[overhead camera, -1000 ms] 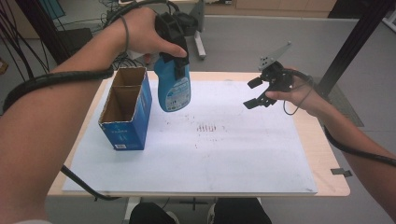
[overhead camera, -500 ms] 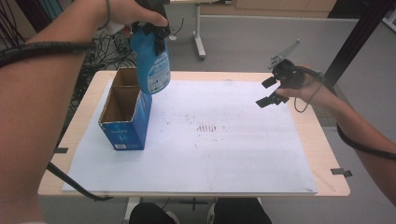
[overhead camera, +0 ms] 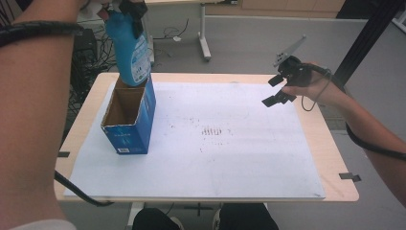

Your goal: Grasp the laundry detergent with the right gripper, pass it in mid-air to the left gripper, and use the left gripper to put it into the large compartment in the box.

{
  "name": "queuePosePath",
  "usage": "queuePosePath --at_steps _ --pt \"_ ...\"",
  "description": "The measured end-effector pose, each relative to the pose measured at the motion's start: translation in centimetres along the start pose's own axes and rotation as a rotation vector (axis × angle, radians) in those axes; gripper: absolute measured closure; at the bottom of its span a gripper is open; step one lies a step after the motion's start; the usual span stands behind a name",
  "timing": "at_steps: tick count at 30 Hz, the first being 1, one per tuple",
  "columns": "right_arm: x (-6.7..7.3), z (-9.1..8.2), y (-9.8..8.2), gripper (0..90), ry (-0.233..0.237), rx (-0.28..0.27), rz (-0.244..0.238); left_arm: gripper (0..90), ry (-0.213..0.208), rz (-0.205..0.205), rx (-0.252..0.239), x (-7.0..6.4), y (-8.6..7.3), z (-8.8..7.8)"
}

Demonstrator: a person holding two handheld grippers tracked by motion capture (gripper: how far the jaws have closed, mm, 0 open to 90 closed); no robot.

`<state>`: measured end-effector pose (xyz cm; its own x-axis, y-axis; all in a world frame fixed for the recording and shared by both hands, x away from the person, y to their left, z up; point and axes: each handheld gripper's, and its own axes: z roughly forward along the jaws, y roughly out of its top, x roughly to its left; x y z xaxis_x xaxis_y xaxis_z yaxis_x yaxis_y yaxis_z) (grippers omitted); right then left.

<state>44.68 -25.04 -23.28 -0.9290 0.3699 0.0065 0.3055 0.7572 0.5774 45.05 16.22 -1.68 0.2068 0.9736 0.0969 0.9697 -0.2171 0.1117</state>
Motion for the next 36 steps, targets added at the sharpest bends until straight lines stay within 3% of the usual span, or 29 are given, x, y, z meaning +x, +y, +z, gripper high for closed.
queuePosePath --at_steps 4,17,30,36 --pt "0.0 0.1 0.1 6.5 0.000 0.008 -0.006 36.9 -0.003 -0.104 -0.013 1.8 -0.2 -0.4" --pt "-0.2 -0.2 0.2 6.6 -0.010 0.026 -0.005 36.9 0.019 -0.315 -0.022 5.4 -0.7 -0.3" --pt "-0.4 -0.3 0.1 6.9 -0.009 0.031 -0.006 36.9 0.016 -0.379 -0.021 6.6 -1.1 1.0" --pt "-0.3 -0.1 0.0 6.8 -0.006 0.035 -0.007 36.9 0.012 -0.371 -0.005 6.8 -1.2 2.2"
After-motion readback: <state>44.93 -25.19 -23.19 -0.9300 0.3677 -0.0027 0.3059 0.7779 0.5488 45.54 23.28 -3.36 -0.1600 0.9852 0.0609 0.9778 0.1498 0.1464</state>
